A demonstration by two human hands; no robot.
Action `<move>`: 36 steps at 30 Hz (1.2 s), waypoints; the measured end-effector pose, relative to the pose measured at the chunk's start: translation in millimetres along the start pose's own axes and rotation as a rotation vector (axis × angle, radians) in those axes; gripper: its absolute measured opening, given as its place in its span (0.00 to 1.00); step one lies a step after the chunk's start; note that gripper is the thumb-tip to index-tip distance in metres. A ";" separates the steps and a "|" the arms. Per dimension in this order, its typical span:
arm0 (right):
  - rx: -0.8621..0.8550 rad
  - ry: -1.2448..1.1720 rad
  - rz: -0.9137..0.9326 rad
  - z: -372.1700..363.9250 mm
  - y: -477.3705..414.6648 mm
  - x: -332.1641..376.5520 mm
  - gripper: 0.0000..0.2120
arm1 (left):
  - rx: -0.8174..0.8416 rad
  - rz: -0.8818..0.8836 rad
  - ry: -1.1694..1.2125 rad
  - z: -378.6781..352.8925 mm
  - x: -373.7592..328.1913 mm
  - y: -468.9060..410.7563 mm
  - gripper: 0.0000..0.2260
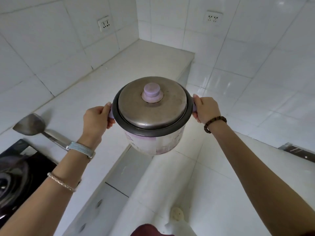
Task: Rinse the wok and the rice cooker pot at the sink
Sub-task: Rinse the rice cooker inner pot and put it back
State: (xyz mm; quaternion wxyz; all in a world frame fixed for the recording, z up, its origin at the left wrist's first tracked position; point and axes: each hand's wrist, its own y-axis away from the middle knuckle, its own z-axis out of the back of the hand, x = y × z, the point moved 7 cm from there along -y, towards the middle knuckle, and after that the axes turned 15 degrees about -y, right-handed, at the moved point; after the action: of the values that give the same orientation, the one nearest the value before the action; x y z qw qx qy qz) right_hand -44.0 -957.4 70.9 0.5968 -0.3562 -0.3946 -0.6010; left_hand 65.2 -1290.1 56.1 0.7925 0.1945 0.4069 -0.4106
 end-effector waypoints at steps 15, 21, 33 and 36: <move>0.204 0.069 0.161 -62.2 -141.6 21.8 0.30 | -0.196 0.187 -0.037 -16.5 2.7 -63.8 0.22; 0.292 0.059 0.206 -107.6 -214.6 42.8 0.31 | -0.251 0.232 0.000 -22.7 11.9 -126.0 0.22; 0.362 0.047 0.254 -165.0 -342.6 90.4 0.31 | -0.284 0.288 -0.009 -27.8 -6.9 -238.7 0.21; 0.380 0.057 0.267 -175.1 -377.3 97.0 0.32 | -0.288 0.306 -0.030 -38.2 -11.3 -264.8 0.20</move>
State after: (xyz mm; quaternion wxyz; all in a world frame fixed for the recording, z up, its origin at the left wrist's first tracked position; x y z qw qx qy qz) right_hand -416.6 -1166.3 63.5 0.7382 -0.2692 -0.4333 -0.4414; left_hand -171.3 -1415.5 49.3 0.8712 0.1328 0.4152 -0.2258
